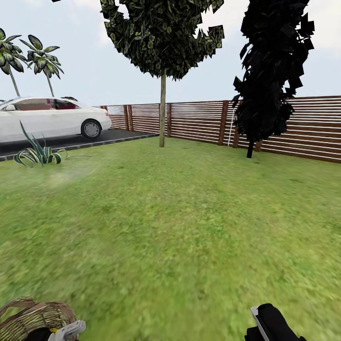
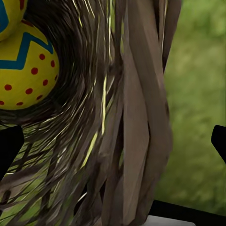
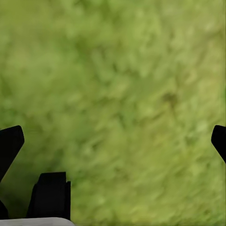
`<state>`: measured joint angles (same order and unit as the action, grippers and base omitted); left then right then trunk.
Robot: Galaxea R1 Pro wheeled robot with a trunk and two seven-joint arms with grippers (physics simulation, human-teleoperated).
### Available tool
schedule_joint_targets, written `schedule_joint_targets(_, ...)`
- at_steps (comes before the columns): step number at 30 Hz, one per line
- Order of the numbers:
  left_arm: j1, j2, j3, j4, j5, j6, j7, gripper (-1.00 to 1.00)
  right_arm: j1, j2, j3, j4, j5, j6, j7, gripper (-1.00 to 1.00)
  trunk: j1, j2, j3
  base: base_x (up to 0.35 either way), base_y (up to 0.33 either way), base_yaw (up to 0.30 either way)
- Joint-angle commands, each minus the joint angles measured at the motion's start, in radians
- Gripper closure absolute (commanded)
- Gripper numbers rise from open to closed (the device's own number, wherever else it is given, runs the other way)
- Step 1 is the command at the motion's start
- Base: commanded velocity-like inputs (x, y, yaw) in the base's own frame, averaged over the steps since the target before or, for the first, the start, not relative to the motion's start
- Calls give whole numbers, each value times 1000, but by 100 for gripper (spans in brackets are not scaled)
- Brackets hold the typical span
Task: Take the three Easter eggs out of the wicker basket on the lawn in the garden, then place them on the lawn next to a single tree (choose any tree) so that all three eggs are next to the same tree and none are left in the basket.
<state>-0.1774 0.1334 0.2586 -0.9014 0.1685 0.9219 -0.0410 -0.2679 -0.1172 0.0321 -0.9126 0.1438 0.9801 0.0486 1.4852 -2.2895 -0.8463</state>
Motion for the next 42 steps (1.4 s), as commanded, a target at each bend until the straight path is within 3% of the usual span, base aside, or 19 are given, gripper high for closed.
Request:
schedule_joint_targets(1,0,-1,2,-1,0,5,-4,-100,0,-1,3,-1,8,5,5,-100,0,0,-1,0,0,0)
schedule_joint_targets(11,0,-1,1,-4,1,5,-5,-100,0,-1,3,-1,9,5,5,-100,0,0,-1,0,0,0)
schedule_joint_targets(12,0,0,1,-7,1,5,-6,100,0,-1,2,-1,9,5,5,-100,0,0,-1,0,0,0)
schedule_joint_targets(42,0,-1,-1,2,-1,5,-3,100,0,-1,6,0,8,5,13,-100,-12,21,8,0,0,0)
